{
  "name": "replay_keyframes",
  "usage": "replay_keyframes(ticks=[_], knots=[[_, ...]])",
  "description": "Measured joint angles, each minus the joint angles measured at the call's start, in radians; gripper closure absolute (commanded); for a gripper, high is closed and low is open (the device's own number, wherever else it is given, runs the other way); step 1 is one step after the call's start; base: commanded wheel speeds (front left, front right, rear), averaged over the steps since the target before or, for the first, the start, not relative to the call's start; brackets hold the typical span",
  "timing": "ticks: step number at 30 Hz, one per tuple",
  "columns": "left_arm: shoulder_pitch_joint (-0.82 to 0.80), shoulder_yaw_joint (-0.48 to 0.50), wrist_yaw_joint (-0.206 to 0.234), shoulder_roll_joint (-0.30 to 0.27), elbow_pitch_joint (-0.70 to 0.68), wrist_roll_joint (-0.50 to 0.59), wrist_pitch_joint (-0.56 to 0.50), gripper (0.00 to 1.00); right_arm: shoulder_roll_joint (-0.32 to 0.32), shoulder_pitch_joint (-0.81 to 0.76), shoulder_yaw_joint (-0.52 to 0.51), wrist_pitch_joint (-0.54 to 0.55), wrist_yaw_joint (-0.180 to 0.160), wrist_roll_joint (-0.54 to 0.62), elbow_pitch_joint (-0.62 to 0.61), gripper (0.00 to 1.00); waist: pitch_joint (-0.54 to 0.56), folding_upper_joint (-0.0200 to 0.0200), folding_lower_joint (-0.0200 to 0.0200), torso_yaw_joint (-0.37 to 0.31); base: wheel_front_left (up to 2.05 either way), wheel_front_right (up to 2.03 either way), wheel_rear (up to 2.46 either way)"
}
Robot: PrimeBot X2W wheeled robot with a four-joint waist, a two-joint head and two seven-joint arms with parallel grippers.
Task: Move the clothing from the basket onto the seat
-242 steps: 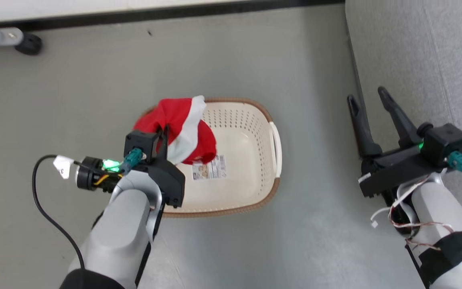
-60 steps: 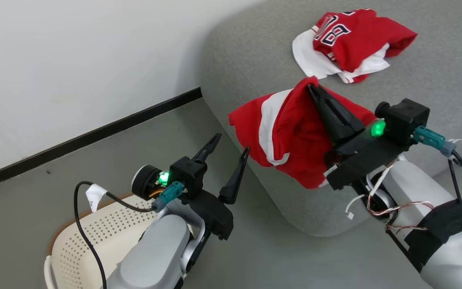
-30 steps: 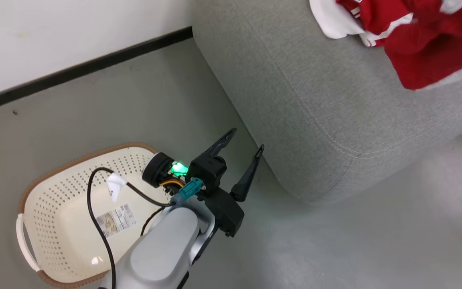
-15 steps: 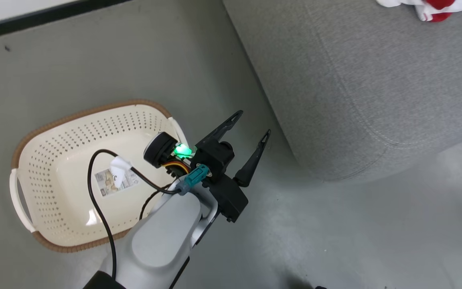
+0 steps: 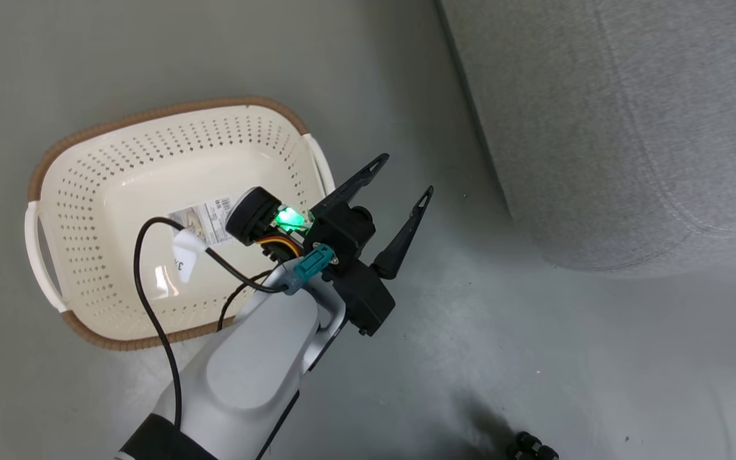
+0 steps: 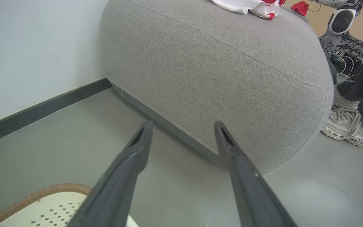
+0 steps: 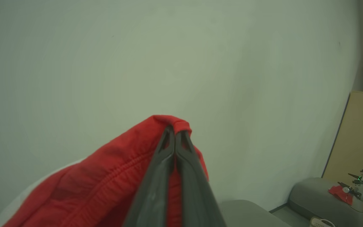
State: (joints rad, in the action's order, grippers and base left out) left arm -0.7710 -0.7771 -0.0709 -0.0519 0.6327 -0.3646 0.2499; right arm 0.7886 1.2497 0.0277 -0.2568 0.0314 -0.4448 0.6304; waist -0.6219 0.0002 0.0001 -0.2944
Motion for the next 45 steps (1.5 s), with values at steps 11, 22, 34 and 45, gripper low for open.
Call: replay_keyframes(ticks=[11, 22, 34, 45], knots=[[-0.001, 0.012, -0.001, -0.007, 0.006, 0.006, 0.0, 0.0, -0.05, 0.043, 0.014, 0.0, -0.055, 0.013, 0.135, 1.0, -0.1, 0.0, 0.0, 0.06, 0.0, 0.0, 0.0], [-0.027, 0.048, -0.001, -0.007, 0.008, 0.005, 0.0, 0.0, -0.141, 0.01, 0.033, 0.0, -0.043, -0.01, 0.281, 0.87, -0.157, -0.0001, 0.0, 0.12, 0.0, 0.0, 0.0], [-0.022, 0.1, -0.001, -0.007, 0.012, -0.004, 0.0, 0.0, -0.184, -0.114, 0.055, 0.0, 0.03, 0.008, 0.249, 0.0, -0.079, -0.0001, -0.0002, 0.128, 0.0, 0.0, 0.0], [0.044, 0.171, 0.007, -0.002, 0.034, -0.046, 0.0, 0.0, -0.255, -0.265, 0.07, 0.0, 0.058, 0.025, 0.129, 0.0, 0.048, -0.0002, -0.0003, 0.143, 0.0, 0.0, 0.0]])
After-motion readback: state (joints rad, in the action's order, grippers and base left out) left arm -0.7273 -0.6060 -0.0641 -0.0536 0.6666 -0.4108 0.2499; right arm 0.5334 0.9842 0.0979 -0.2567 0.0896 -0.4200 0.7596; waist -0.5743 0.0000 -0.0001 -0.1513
